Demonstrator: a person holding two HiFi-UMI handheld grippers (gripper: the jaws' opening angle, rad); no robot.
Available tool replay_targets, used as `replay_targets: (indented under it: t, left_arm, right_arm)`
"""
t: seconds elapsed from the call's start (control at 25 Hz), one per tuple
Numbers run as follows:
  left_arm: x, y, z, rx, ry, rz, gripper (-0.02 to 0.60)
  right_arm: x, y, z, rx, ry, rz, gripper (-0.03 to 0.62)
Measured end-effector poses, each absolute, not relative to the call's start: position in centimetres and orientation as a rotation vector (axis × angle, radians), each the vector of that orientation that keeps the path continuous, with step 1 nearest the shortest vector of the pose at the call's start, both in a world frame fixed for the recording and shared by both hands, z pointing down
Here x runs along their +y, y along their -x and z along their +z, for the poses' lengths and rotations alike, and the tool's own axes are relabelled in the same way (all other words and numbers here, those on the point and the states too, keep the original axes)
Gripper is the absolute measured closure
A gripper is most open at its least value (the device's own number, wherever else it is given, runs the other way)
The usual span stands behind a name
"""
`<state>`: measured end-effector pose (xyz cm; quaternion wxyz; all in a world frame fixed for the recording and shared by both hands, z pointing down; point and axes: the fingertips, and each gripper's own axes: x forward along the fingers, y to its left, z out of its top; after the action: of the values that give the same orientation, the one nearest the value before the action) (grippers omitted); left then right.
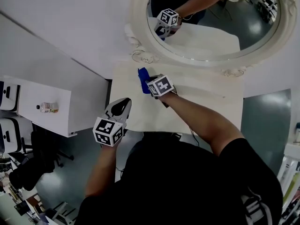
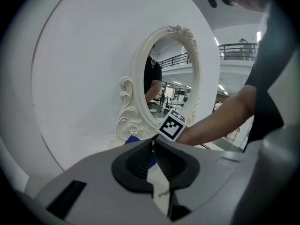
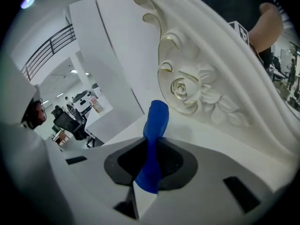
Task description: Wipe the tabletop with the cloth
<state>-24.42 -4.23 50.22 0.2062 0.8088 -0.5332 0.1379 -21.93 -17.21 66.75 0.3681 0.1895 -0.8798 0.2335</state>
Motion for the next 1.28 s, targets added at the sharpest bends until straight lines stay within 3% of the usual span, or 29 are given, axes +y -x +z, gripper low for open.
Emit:
replay_targets:
  t: [0.32, 0.6, 0.88, 1.28]
  left_arm:
    - [-4.8, 27.2, 51.1, -1.501, -2.219, 0.396, 0.557]
    - [-5.4, 28.0, 51.2, -1.493, -2.22, 0.41, 0.557]
    - [-6.2, 26.9, 51.4, -1.462, -2.245, 0.412, 0.557]
    - [-7.8, 21.3, 51.0, -1.367, -2.328, 0.419, 0.557]
  right_arm:
    - [-19.6, 27.9, 68.4, -2.237, -0.492, 0.74, 0.546]
    - [-21.0, 28.1, 70.6, -2.179, -0.531, 0.792, 0.546]
    - [-21.6, 24.6, 71.1, -2.135, -0.576, 0.756, 0.546]
    - [-23.6, 13.5, 71.4, -2.065, -0.731, 0.765, 0.546]
